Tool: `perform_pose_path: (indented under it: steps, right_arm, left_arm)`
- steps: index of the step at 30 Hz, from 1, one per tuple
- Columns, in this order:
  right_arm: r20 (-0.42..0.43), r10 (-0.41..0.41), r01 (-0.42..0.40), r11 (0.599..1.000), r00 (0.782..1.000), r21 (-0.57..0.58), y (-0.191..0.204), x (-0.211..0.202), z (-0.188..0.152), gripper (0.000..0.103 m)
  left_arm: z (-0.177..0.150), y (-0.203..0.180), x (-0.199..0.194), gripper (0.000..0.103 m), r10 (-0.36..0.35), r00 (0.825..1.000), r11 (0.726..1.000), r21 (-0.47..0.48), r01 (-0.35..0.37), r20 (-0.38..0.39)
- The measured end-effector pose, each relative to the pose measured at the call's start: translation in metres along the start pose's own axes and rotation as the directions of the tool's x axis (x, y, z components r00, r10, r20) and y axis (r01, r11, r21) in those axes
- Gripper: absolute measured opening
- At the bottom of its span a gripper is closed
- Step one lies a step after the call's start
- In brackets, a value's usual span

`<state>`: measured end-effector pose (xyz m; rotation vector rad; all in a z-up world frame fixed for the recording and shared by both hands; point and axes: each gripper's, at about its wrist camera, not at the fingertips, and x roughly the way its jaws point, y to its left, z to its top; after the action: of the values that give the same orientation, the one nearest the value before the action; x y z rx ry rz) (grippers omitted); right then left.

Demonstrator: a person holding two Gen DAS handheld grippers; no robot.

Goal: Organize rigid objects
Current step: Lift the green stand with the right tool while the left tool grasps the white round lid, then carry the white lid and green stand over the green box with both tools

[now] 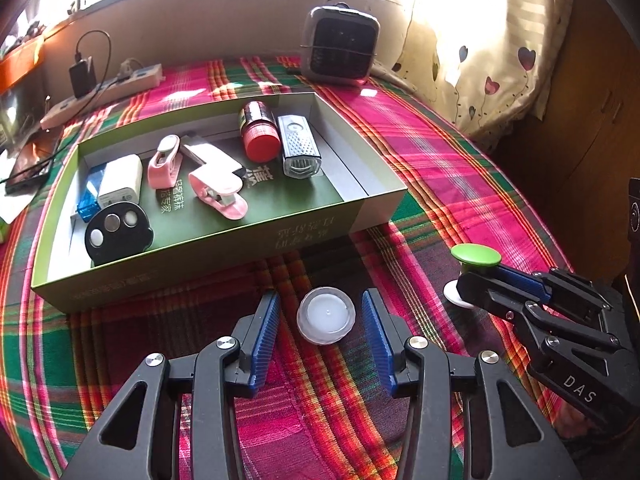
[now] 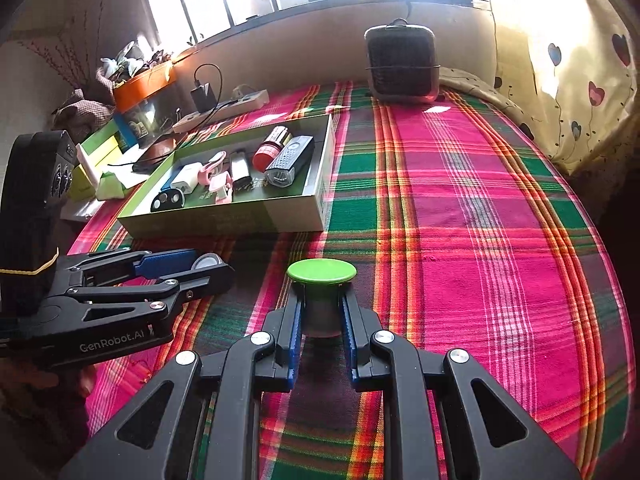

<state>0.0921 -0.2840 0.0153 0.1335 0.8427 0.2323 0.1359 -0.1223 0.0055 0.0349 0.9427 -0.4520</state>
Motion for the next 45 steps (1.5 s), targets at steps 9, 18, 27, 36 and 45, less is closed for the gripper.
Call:
perform_pose_path:
  steps: [9, 18, 27, 36, 45]
  right_arm:
    - [-0.002, 0.005, -0.005, 1.0, 1.0, 0.005, -0.0008, -0.0005, -0.0004, 0.019]
    - [-0.004, 0.004, -0.004, 1.0, 1.0, 0.006, -0.0012, -0.0001, -0.0003, 0.019]
    - [-0.004, 0.001, -0.001, 1.0, 1.0, 0.005, -0.001, 0.0006, -0.0007, 0.019]
    - [-0.006, -0.004, 0.004, 1.0, 1.0, 0.002, -0.0001, 0.0017, -0.0012, 0.019]
    - [-0.003, -0.007, 0.007, 1.0, 1.0, -0.007, 0.0022, 0.0003, -0.0011, 0.019]
  left_arm:
    - [-0.0002, 0.0019, 0.0002, 0.033, 0.017, 1.0, 1.0, -0.005, -0.017, 0.008]
    - [-0.0007, 0.0037, -0.0005, 0.028, 0.019, 1.0, 1.0, -0.008, -0.018, 0.01]
    - [-0.001, 0.0039, -0.0009, 0.028, 0.018, 1.0, 1.0, -0.009, -0.018, 0.011]
    - [-0.0005, 0.0051, -0.002, 0.028, 0.018, 1.0, 1.0, -0.014, -0.018, 0.013]
    - [-0.0009, 0.0063, -0.0079, 0.028, 0.019, 0.999, 1.0, -0.02, -0.018, 0.026]
